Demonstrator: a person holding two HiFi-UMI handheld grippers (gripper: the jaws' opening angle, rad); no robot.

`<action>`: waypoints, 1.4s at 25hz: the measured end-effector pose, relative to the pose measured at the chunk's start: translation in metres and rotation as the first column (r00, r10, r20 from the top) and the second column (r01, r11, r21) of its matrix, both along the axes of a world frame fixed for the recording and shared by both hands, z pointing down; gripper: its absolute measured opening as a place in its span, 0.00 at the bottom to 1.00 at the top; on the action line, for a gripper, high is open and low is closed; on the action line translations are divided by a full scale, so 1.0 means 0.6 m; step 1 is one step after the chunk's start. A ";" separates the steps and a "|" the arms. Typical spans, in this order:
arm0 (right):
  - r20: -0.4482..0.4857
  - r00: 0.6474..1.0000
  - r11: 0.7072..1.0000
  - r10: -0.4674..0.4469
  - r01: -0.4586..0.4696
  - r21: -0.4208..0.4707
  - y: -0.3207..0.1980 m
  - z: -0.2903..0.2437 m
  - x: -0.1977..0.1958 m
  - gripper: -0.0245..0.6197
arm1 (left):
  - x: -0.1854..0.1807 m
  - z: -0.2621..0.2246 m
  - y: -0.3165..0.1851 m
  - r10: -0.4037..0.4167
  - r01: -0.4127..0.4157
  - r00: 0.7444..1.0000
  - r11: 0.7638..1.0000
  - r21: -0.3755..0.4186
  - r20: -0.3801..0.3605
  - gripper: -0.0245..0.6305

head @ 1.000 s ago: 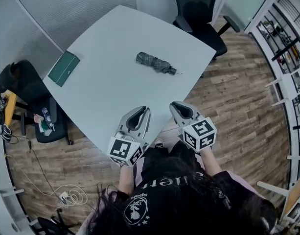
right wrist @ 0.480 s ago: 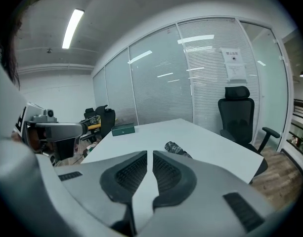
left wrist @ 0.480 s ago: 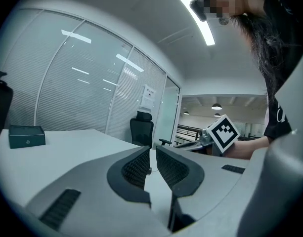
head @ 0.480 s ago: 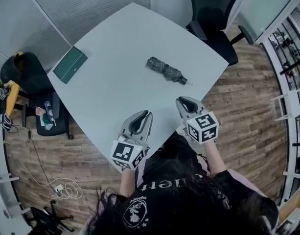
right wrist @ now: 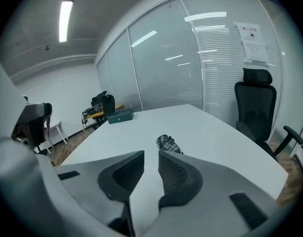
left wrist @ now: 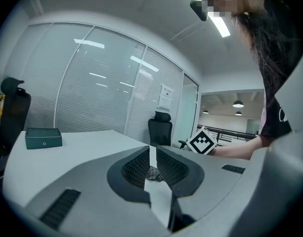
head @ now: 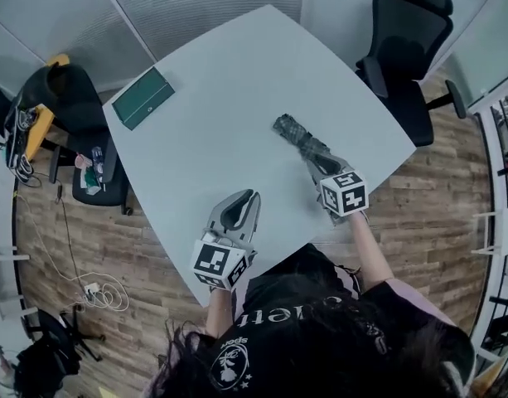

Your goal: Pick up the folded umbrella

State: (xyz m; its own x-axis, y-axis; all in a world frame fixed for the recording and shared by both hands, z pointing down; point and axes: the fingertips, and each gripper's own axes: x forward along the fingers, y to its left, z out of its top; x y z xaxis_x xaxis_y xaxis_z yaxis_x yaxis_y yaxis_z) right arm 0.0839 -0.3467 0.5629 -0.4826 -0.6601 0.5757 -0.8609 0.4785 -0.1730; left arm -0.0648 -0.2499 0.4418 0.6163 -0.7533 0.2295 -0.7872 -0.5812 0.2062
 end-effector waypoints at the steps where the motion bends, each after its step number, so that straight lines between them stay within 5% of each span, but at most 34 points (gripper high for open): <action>1: -0.008 1.000 1.000 -0.015 0.015 -0.016 -0.016 0.013 0.002 0.17 | 0.001 -0.002 -0.008 -0.018 0.018 1.000 1.000 0.000 0.001 0.12; 14: -0.198 0.946 0.957 -0.258 0.222 -0.188 -0.153 0.184 0.004 0.48 | 0.030 0.010 -0.058 -0.168 0.170 0.984 0.985 -0.042 0.053 0.12; 22: -0.218 0.918 0.925 -0.330 0.269 -0.268 -0.172 0.254 -0.023 0.49 | 0.026 0.018 -0.059 -0.231 0.236 0.970 0.969 -0.066 0.083 0.12; 35: -0.196 0.947 0.945 -0.255 0.200 -0.260 -0.174 0.247 -0.009 0.41 | 0.010 0.019 -0.045 -0.264 0.270 0.960 0.960 -0.074 0.089 0.12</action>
State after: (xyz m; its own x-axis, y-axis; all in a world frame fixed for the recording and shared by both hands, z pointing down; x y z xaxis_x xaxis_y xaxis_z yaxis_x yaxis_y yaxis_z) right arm 0.0782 -0.4510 0.7110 -0.4447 -0.3814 0.8105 -0.7629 0.6353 -0.1197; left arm -0.0589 -0.2768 0.4535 0.3732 -0.8639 0.3383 -0.9268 -0.3306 0.1780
